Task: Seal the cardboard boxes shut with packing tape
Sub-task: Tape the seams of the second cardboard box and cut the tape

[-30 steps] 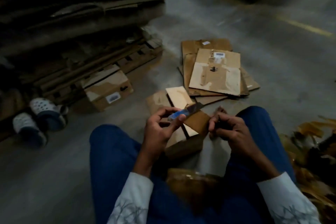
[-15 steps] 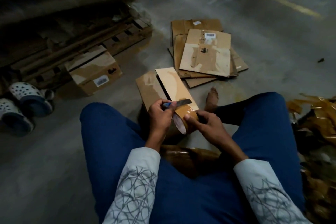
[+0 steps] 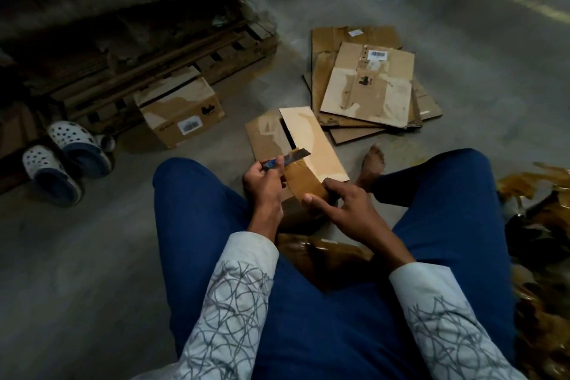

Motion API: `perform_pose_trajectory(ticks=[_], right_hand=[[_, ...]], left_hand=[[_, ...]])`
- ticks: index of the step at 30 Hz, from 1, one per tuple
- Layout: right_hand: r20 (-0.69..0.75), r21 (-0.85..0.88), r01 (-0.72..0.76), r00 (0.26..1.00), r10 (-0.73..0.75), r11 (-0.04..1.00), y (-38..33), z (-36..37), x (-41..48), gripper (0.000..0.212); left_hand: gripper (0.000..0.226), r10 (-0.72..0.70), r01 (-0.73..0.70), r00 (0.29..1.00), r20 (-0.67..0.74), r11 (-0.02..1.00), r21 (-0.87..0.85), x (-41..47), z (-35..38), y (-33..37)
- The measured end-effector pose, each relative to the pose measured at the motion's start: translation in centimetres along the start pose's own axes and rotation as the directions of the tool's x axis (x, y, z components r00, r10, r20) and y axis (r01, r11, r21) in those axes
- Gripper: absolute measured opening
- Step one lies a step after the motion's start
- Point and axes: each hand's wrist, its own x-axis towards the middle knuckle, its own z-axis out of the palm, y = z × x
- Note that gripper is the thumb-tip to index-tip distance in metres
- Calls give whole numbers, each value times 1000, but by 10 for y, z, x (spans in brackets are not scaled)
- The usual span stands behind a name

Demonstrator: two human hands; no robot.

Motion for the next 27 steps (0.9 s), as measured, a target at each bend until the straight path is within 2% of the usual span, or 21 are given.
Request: perform_pose_trajectory(ticks=[3,7,10,13,15,17,19,22,27], right_hand=[[73,-13,43,996,-42,999,0,-3,-6,21],[131,-27,-4,991,8,1000,7,-4,-9,18],[104,-1,-89,991,88,996,11,-4,-8,40],[28,89,-171,985,169,981,15,-2,-4,67],[-3,165,-179,983,182,970,12,-1,-2,83],[-31,272,-134,989,148,953,10,-1,-1,88],[-68,363,-75,992,107,929,6,-1,-1,76],[-170,408,-9,982,86,913,2,1,-4,50],[-412,312,117,911,23,943,-1,5,-7,31]], left_hand=[[6,-64,64,998,-2,991,-116,2,-3,5],[10,-41,65,989,143,984,-167,2,-7,11],[18,48,2,949,313,988,-156,-2,-10,14],[7,86,-39,882,464,993,-109,-9,-10,14],[3,81,-43,843,532,996,-83,-13,-9,14],[7,58,-15,826,561,997,-81,-15,-8,15],[15,39,34,809,586,993,-113,-16,-7,18],[25,27,60,776,630,991,-116,-18,-5,19],[18,11,73,703,711,993,-88,-26,-3,14]])
